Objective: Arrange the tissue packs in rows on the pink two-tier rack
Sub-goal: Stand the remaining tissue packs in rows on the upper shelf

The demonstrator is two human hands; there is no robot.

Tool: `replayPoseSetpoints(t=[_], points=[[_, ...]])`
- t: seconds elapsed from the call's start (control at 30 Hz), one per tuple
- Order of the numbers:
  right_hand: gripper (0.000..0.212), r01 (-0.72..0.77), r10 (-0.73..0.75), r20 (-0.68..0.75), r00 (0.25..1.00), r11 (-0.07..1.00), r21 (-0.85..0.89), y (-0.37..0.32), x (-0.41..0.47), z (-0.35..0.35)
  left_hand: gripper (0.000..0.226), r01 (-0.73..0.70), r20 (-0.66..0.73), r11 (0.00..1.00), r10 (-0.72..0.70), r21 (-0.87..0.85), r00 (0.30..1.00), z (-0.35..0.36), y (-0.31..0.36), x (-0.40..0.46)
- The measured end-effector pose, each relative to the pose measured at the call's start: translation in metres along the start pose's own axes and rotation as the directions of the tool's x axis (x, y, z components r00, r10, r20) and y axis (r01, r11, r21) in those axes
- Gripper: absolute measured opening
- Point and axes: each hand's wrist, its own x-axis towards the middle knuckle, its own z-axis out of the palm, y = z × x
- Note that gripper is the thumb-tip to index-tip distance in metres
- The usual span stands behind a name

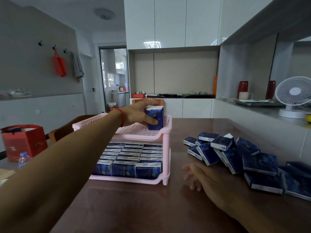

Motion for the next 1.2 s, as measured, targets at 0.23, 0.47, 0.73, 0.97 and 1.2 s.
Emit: replayPoseSetpoints(t=[0.23,0.47,0.73,0.97,1.2], points=[[0.035,0.006,-0.006,-0.005,1.000,1.000,0.025,0.002,-0.001,0.000,0.087,0.036,-0.014,0.999,-0.036,-0.005,0.999,-0.002,0.000,-0.002],[0.029,0.011,-0.010,-0.040,0.999,1.000,0.024,0.004,-0.002,-0.008,0.072,-0.081,-0.344,0.982,0.136,0.169,0.929,-0.002,0.022,-0.032],[0.017,-0.011,-0.186,-0.532,0.826,0.938,-0.346,0.031,0.011,-0.053,0.018,-0.504,-0.404,0.661,0.745,0.556,0.531,0.144,0.060,-0.106],[0.062,-0.277,-0.271,-0.430,0.861,0.459,-0.844,0.066,0.027,-0.074,0.039,-0.329,-0.272,0.900,0.405,0.286,0.873,0.231,0.000,-0.092],[0.037,-0.268,-0.425,-0.389,0.817,0.317,-0.910,0.077,0.054,-0.068,0.033,-0.241,-0.282,0.967,0.256,0.086,0.925,0.229,-0.010,-0.083]])
